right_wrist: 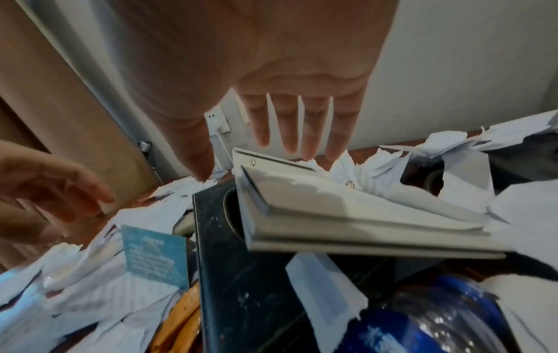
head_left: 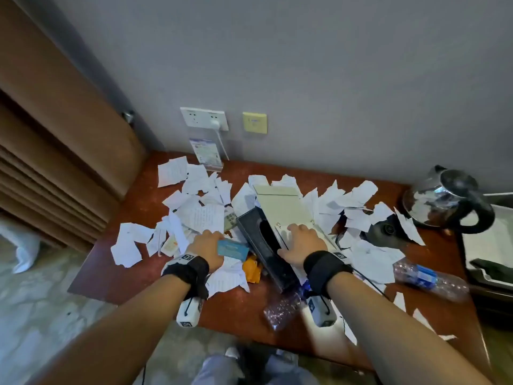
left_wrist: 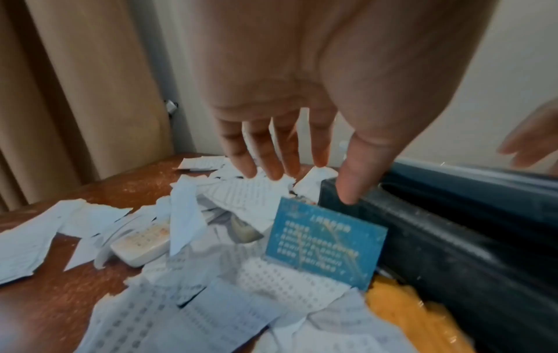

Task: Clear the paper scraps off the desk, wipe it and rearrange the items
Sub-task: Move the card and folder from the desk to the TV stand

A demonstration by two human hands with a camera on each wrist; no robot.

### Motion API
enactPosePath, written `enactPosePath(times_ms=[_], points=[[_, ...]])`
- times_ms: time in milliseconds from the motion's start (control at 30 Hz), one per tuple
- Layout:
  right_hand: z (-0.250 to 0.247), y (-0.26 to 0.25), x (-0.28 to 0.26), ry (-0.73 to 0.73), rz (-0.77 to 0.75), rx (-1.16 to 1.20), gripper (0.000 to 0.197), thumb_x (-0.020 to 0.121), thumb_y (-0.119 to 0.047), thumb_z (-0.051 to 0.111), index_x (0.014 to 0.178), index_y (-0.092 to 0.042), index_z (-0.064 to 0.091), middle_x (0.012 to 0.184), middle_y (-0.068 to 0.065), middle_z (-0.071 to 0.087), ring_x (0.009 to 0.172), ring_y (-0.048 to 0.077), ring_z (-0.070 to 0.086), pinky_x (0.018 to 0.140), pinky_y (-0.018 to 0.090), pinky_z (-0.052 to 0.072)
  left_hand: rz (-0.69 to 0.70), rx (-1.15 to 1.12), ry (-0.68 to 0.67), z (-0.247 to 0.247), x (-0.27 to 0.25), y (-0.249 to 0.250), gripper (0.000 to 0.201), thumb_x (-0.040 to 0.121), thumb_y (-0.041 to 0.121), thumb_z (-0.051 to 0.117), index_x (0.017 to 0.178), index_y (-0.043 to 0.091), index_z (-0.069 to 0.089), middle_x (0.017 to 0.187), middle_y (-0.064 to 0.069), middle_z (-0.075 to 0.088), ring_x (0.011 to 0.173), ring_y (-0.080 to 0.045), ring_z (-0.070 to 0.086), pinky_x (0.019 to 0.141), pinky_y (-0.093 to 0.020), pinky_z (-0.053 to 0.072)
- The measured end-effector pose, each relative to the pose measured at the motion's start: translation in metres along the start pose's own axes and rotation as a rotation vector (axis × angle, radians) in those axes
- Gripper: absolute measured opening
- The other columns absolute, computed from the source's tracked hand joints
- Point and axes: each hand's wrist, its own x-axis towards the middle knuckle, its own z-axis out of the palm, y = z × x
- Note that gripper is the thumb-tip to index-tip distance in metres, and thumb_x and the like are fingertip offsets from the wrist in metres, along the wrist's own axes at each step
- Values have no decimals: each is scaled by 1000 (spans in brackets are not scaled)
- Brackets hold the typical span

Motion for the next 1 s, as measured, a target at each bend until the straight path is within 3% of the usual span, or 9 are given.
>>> enactPosePath(times_ms=[133, 200, 400, 600, 767, 900, 1000], points=[[19, 5, 7, -35, 63, -99, 52, 77, -56, 61, 114, -23, 45, 119, 6, 52, 111, 31, 47, 88, 44, 46, -25, 35, 9, 17, 17, -12, 56, 83, 26, 64, 135, 26, 44, 125, -8, 45, 117, -29, 47, 95, -43, 49], [30, 5, 8, -35, 100, -118, 49, 78, -54, 60, 111, -23, 43, 118, 4, 52, 110, 31, 47, 84, 43, 47, -45, 1, 3, 27, 27, -17, 61, 84, 24, 64, 140, 24, 40, 127, -10, 42, 117, -31, 46, 96, -42, 48], [47, 1, 7, 56, 164, -199, 43, 87, -41, 53, 122, -23, 37, 117, 6, 52, 106, 31, 48, 76, 38, 48, -27, 42, -28, 48, 46, -26, 58, 91, 40, 60, 142, 31, 34, 128, -7, 50, 119, -30, 49, 95, -43, 45], [55, -8, 5, 46, 249, -184, 64, 91, -24, 48, 147, -19, 17, 127, 10, 47, 117, 31, 46, 80, 40, 47, -4, -2, 9, 58, 57, -41, 35, 95, 37, 53, 129, 39, 48, 115, -1, 63, 110, -24, 56, 91, -38, 45], [47, -13, -3, 101, 290, -198, 67, 90, -14, 48, 149, -17, 17, 137, 8, 43, 125, 27, 44, 83, 38, 48, 38, -156, 69, 53, 55, -48, 25, 96, 33, 55, 120, 36, 59, 114, 0, 67, 105, -23, 60, 92, -34, 47], [26, -19, -13, 168, 302, -190, 62, 88, -9, 47, 145, -18, 24, 131, 3, 52, 108, 24, 58, 70, 34, 49, 94, -230, 132, 38, 50, -49, 24, 96, 29, 59, 119, 32, 63, 115, 3, 67, 106, -20, 60, 93, -36, 47], [8, -22, -22, 219, 305, -205, 61, 89, -8, 46, 145, -19, 26, 131, 2, 54, 105, 25, 60, 73, 36, 51, 149, -288, 173, 20, 47, -48, 20, 95, 29, 61, 114, 31, 66, 110, 2, 69, 102, -21, 60, 87, -36, 50]])
